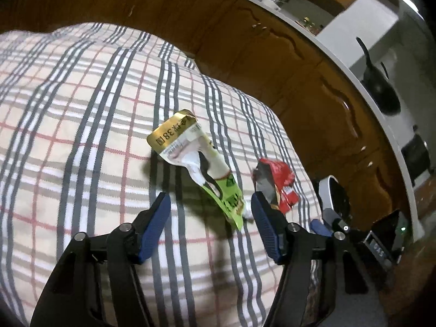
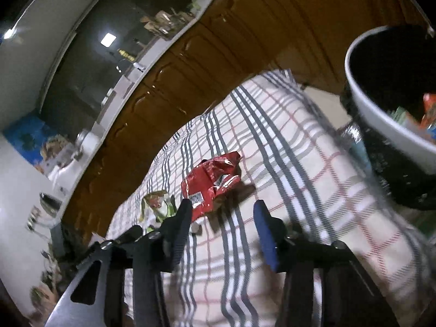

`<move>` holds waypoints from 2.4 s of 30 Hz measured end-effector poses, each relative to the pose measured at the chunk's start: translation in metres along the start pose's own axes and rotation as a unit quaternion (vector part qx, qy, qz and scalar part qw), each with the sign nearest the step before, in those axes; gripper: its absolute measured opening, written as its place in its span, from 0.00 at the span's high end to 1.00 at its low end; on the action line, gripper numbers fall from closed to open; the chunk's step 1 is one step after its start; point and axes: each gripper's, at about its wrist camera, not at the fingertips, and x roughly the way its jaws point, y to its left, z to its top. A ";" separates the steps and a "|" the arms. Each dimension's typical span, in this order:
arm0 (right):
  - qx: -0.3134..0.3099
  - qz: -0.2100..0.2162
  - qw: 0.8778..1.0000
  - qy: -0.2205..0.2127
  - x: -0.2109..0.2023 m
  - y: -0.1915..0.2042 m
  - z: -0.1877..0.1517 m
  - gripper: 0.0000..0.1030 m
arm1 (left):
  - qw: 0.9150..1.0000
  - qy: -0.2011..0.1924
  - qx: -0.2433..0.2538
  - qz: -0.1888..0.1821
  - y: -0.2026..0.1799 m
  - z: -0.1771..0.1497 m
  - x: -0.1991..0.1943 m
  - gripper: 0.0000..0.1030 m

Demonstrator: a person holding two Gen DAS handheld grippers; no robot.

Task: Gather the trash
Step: 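Grasp the green-gold tube wrapper with the left gripper while the right grasps the red bag, then carry the tube wrapper and red bag over the bin and release both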

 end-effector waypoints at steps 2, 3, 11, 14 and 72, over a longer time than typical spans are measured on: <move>0.014 0.013 1.000 0.013 0.011 -0.002 0.004 0.58 | 1.000 0.004 -0.008 -0.003 0.002 0.003 0.005 0.52; 0.019 0.015 1.000 0.016 0.016 -0.003 0.005 0.60 | 1.000 0.005 -0.012 -0.005 0.003 0.005 0.007 0.55; 0.037 0.017 0.998 0.047 0.050 -0.010 0.010 0.86 | 1.000 0.014 -0.011 -0.012 0.007 0.011 0.025 0.92; 0.024 0.024 0.999 0.037 0.048 -0.008 0.008 0.96 | 1.000 0.004 0.018 -0.007 0.000 0.011 0.020 0.98; -0.057 -0.167 0.965 -0.196 -0.190 -0.079 0.034 0.98 | 0.949 0.003 0.300 -0.098 -0.287 -0.037 0.036 1.00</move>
